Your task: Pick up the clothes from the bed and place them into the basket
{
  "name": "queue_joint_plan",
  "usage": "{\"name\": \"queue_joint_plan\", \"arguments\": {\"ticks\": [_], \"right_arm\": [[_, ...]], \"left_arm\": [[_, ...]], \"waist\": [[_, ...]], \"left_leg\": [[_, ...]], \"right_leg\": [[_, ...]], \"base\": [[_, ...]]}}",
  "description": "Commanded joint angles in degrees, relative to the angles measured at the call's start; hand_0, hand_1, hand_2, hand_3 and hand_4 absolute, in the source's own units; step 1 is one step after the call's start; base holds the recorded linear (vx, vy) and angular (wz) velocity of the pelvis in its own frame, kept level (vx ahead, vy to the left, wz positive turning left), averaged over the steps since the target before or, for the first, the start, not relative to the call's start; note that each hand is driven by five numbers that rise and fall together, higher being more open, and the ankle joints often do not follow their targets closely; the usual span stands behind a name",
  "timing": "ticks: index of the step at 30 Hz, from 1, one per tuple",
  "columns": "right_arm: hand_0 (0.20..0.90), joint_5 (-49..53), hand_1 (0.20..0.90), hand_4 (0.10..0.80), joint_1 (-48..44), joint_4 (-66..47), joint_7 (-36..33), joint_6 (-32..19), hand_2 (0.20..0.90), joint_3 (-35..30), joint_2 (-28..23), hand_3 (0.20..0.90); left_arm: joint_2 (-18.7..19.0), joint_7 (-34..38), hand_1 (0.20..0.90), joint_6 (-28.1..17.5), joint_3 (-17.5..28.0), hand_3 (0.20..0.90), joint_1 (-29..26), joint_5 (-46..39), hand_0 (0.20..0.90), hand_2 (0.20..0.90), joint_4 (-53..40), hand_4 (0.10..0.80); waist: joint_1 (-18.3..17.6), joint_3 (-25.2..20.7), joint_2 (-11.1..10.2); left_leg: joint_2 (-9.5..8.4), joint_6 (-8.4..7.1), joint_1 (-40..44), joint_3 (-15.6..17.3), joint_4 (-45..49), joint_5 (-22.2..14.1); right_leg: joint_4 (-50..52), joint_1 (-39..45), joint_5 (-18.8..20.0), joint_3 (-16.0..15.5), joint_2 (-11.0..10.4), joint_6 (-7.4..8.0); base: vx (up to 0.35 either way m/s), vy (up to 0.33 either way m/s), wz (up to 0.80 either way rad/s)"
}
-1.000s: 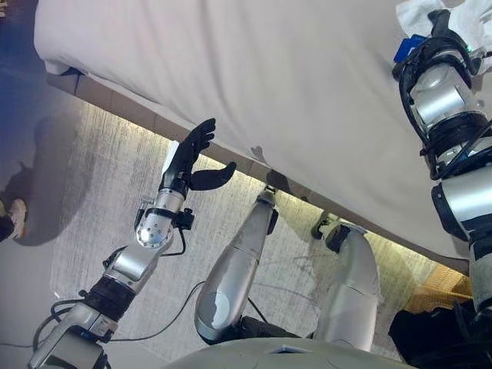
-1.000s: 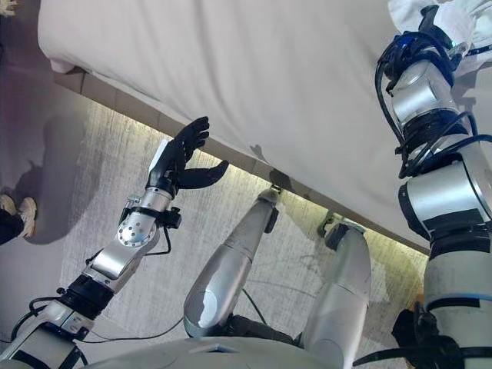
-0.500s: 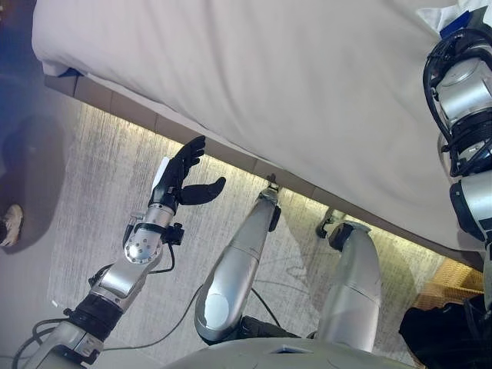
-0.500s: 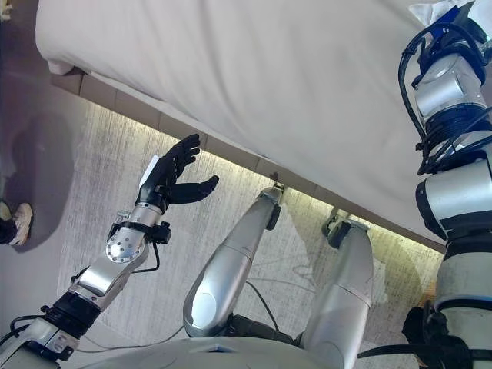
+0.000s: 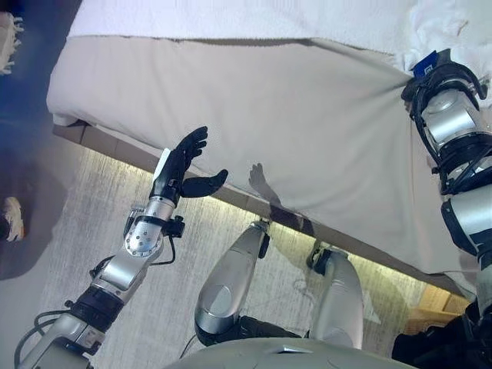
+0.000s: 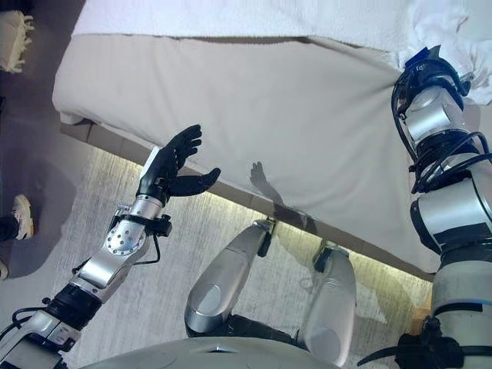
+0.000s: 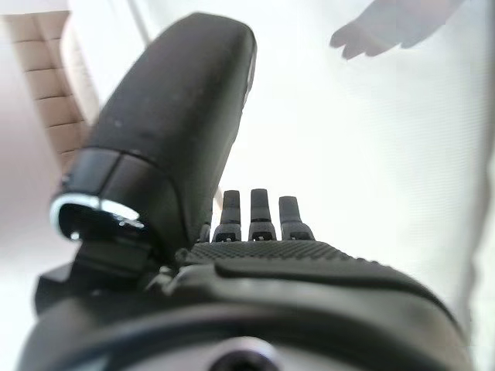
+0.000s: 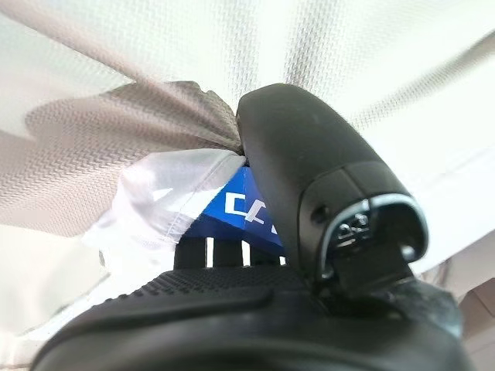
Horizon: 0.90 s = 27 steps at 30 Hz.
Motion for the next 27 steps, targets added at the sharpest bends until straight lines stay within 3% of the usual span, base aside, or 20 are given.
{"name": "queue_joint_plan", "arguments": {"ticks": [1,9,10,11,12,13,14,27], "right_arm": [[0.3,-1.1,0.3,0.1,-5.3,0.8,-3.5,-1.6,0.3,-0.5,-10.2,0.2],[0.309,6.5,0.309,0.111,0.2,-0.4,2.0,-4.5,0.309,-6.2,-11.3,0.211],[0.418,6.9,0.418,0.237,1.0,-0.4,3.0,-4.8,0.418,-7.1,-11.3,0.337],[0.484,8.6,0.484,0.314,2.4,-0.6,4.2,-5.4,0.484,-8.4,-11.2,0.414],[0.714,9.2,0.714,0.583,3.5,-0.8,4.8,-5.7,0.714,-9.1,-11.2,0.683],[0.78,9.2,0.78,0.66,4.5,-1.0,5.2,-6.0,0.78,-10.0,-11.0,0.76],[0.9,9.1,0.9,0.8,4.7,-1.0,5.4,-6.1,0.9,-10.3,-10.9,0.9],[0.9,12.0,0.9,0.8,9.5,-1.8,7.3,-7.6,0.9,-13.0,-7.3,0.9]], "left_arm": [[-1.1,1.9,0.9,-1.9,4.6,0.9,0.3,-0.4,0.9,0.9,-1.7,0.8],[-2.7,1.9,0.9,1.4,4.7,0.9,-0.1,0.9,0.9,0.9,0.2,0.8],[-2.9,1.9,0.9,1.8,4.6,0.9,-0.2,1.0,0.9,0.9,0.5,0.8],[-3.1,1.7,0.9,2.1,4.4,0.9,-0.4,1.0,0.9,0.9,1.2,0.8],[-3.3,1.5,0.9,1.9,4.2,0.9,-0.5,1.0,0.9,0.9,1.8,0.8],[-3.5,1.3,0.9,2.0,4.2,0.9,-0.6,1.1,0.9,0.9,2.1,0.8],[-3.5,1.2,0.9,2.0,4.2,0.9,-0.6,1.2,0.9,0.9,2.3,0.8],[-4.7,0.9,0.9,0.6,4.4,0.9,-2.4,2.0,0.9,0.9,4.1,0.8]], "waist": [[-3.6,-5.3,-2.7],[-5.7,-12.7,-5.8],[-5.9,-13.4,-6.0],[-6.2,-14.4,-6.2],[-6.3,-14.9,-6.3],[-6.4,-15.2,-6.4],[-6.4,-15.4,-6.4],[-6.3,-14.9,-5.8]], "left_leg": [[2.54,-1.47,1.9,0.5,1.9,-3.3],[3.94,-1.64,11.7,2.1,-7.0,-3.8],[4.01,-1.62,12.6,2.2,-7.8,-3.8],[4.15,-1.57,13.5,2.3,-8.7,-3.7],[4.23,-1.57,14.0,2.4,-9.2,-3.5],[4.33,-1.55,14.4,2.2,-9.6,-3.5],[4.35,-1.55,14.6,2.2,-9.9,-3.4],[4.38,-1.23,15.8,0.5,-13.8,-1.6]], "right_leg": [[-5.6,5.5,2.2,-4.0,5.0,-3.04],[-16.5,15.4,5.1,-2.6,5.9,-1.69],[-17.2,16.2,5.2,-2.4,6.1,-1.57],[-17.8,17.1,5.4,-2.2,6.3,-1.4],[-18.2,17.5,5.6,-2.1,6.4,-1.34],[-18.3,17.8,5.6,-2.0,6.4,-1.24],[-18.4,17.9,5.7,-2.0,6.5,-1.21],[-19.1,18.3,5.9,-2.1,6.6,-0.94]], "base": [[0.039,0.047,-0.09],[0.103,0.028,-0.1],[0.115,0.024,-0.05],[0.094,0.022,-0.06],[0.073,0.018,-0.03],[0.039,0.005,0.01],[0.0,0.0,0.0],[-0.021,0.002,-0.05]]}}
